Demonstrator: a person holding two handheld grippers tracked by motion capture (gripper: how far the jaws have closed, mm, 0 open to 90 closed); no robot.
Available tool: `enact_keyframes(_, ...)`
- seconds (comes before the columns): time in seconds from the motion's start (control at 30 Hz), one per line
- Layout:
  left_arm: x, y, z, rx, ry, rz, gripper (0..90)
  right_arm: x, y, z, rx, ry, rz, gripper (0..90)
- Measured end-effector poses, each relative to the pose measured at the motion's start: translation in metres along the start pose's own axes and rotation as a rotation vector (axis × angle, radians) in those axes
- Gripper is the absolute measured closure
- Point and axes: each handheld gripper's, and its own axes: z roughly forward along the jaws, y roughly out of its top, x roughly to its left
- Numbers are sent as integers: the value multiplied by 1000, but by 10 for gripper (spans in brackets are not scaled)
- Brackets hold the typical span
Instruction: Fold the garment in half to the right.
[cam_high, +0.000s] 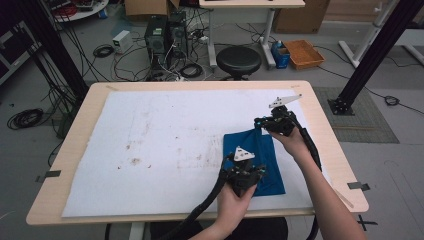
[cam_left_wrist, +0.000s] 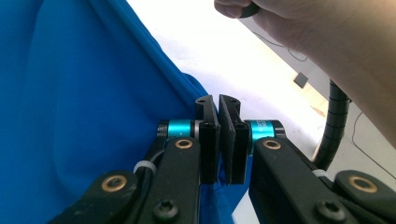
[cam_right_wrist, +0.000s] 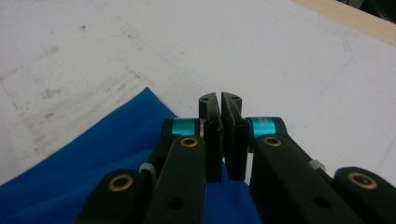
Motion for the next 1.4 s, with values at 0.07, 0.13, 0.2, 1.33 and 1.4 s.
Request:
enact_keyframes(0.07, -3, 0, 7, 2, -4, 3, 862, -3, -4, -2, 9, -7, 0, 880)
enact_keyframes(0.13, -6, 0, 13, 7, -6, 7, 862, -7, -7, -3, 17, -16, -1, 880)
enact_keyframes(0.2, -8, 0, 18, 9, -5, 10, 862, -9, -10, -3, 34, -32, -11, 880)
enact_keyframes(1.33, 81, 5, -94, -147, 180, 88, 520, -12, -47, -1, 81, -211, 181, 898)
enact_keyframes(1.4, 86, 4, -99, -155, 186, 79, 517, -14, -49, -3, 72, -224, 189, 900)
